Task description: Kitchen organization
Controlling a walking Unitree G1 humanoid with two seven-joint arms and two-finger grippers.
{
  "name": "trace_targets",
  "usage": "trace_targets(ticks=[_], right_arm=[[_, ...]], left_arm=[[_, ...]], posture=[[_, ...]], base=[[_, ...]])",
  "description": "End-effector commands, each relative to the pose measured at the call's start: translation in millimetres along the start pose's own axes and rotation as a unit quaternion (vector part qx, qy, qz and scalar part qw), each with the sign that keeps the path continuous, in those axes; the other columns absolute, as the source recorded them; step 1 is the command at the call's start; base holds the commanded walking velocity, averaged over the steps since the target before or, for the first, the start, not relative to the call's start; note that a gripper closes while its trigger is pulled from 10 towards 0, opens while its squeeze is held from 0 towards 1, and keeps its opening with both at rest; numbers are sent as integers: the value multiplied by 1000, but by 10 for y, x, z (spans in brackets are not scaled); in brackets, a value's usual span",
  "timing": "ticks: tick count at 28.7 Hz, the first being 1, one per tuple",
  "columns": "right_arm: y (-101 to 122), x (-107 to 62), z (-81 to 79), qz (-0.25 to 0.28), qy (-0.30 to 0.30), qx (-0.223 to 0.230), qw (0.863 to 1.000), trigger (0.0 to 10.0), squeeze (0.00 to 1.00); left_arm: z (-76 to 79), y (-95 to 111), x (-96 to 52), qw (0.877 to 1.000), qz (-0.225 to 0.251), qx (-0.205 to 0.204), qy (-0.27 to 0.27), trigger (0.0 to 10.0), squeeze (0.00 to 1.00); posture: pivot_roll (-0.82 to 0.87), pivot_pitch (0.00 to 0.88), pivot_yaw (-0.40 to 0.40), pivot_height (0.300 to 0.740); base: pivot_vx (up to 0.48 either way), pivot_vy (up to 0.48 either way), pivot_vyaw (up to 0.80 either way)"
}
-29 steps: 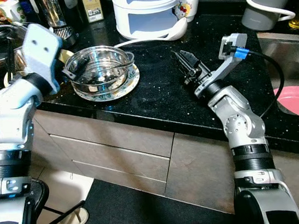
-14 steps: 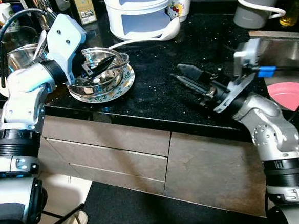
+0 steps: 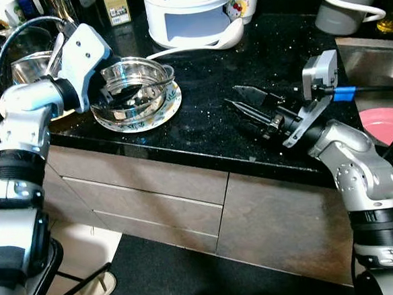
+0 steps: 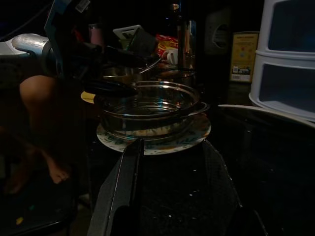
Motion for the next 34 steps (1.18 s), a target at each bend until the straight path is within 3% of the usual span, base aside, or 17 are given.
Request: trace_targets(ticks=[1, 24, 34], right_arm=[[28, -7, -12, -4, 1, -7, 1000, 10000, 0], [81, -132, 44, -36, -39, -12, 999, 10000, 0], [66, -208, 21, -54, -55, -4, 997, 10000, 0]], left_arm=[[-57, -45, -40, 1000, -18, 12, 3, 10000, 0], [-3, -63, 131, 1000, -17, 6, -1, 10000, 0], [74, -27, 202, 999, -20, 13, -32, 10000, 0]], posture=[[-29, 153, -13, 740], [-85, 237, -34, 740], [-97, 269, -42, 740]], base=[[0, 0, 0], [0, 0, 0], [0, 0, 0]])
Point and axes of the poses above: a point about 5 cm out from each wrist's last joint towards the gripper, its own x axis pointing out of the wrist towards the gripper, its own y axis along the axis of the wrist's last joint, z = x × y, the point moved 5 cm from there along x, pointing out of the wrist towards the gripper, and after that the axes turned 3 degrees about -x, right-handed, at the moved point
